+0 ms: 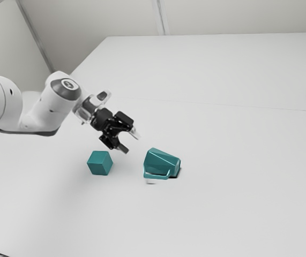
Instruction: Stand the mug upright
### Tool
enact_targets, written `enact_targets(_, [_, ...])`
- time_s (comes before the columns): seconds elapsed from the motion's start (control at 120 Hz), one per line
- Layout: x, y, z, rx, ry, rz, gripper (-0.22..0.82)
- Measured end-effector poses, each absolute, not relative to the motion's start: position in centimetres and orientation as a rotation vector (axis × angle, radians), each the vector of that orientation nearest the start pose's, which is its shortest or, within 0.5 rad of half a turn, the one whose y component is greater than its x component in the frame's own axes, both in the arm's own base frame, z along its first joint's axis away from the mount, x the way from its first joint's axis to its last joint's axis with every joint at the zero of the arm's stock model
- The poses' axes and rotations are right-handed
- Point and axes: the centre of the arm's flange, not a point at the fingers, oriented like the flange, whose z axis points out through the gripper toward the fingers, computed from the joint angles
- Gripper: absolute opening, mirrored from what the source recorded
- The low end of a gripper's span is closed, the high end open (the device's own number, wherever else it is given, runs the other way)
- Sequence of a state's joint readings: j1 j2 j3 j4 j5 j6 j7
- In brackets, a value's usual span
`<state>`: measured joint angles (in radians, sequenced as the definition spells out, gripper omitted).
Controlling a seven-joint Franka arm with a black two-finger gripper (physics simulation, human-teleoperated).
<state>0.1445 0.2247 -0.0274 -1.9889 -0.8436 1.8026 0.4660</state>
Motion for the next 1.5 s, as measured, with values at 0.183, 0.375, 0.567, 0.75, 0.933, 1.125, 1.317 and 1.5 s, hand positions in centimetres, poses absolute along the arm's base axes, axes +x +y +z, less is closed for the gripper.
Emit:
enact_targets(0.183, [57.1,-0.7,31.6,2.233,-0.017,-0.151,0.60])
enact_targets(0.375, [57.4,-2.5,30.1,2.188,-0.083,-0.113,0.60])
enact_targets(0.567, [57.6,-4.4,28.6,2.133,-0.112,-0.092,0.60])
enact_targets(0.75, [57.7,-5.1,28.4,2.106,-0.140,-0.063,0.29])
enact_targets(0.933, [57.9,-5.1,28.7,2.100,-0.171,-0.035,-0.02])
enact_targets(1.125, [57.9,-5.1,29.2,2.100,-0.201,-0.010,-0.13])
enact_targets(1.317, [58.0,-5.1,31.6,2.108,-0.249,0.036,-0.16])
enact_targets(1.5, [58.7,-3.0,39.3,2.278,-0.436,0.122,-0.17])
